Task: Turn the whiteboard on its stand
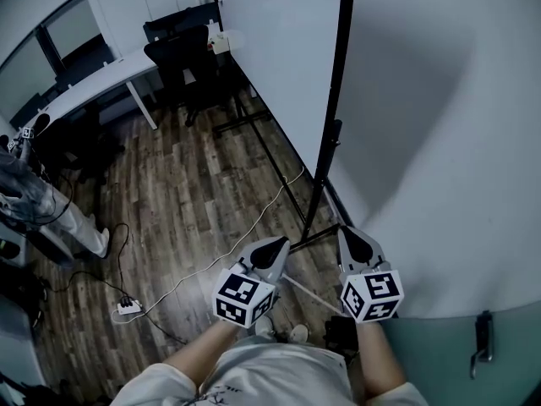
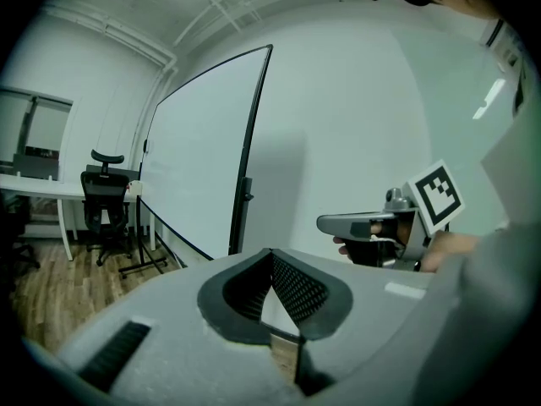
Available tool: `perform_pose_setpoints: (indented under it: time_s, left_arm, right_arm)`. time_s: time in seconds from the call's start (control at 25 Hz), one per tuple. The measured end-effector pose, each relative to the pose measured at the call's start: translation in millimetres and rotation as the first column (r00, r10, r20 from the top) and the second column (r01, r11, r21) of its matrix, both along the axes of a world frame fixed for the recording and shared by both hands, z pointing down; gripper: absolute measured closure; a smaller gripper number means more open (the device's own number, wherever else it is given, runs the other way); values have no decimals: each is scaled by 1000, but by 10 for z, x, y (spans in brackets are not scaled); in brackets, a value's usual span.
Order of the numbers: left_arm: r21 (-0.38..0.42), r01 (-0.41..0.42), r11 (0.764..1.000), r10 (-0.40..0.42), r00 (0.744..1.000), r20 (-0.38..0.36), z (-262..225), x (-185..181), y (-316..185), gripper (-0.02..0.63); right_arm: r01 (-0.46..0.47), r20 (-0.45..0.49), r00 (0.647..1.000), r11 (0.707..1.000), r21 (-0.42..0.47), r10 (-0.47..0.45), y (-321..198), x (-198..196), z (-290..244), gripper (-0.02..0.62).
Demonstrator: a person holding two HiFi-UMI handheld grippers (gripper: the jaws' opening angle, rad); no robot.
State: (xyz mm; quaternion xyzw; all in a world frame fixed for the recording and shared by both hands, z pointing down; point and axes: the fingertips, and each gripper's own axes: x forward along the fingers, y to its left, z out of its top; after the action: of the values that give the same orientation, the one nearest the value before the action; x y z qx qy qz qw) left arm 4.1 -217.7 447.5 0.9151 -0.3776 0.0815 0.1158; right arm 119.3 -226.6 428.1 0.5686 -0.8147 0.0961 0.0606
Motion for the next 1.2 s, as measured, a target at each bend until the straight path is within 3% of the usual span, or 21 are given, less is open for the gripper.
perform_pose_setpoints:
  time_s: [1.0,1.2]
  left_arm:
    - [26,-2,1000,2,1000,7,-34,49,-1116,597]
    - [21,6,1000,-6,1000,16,-84,46,-1297,597]
  right_arm:
    - [-46,-29,999,999,-15,46,-1431,173,68,583]
    - [-44,-41,998,998,-34,42,-1760,191,78,494]
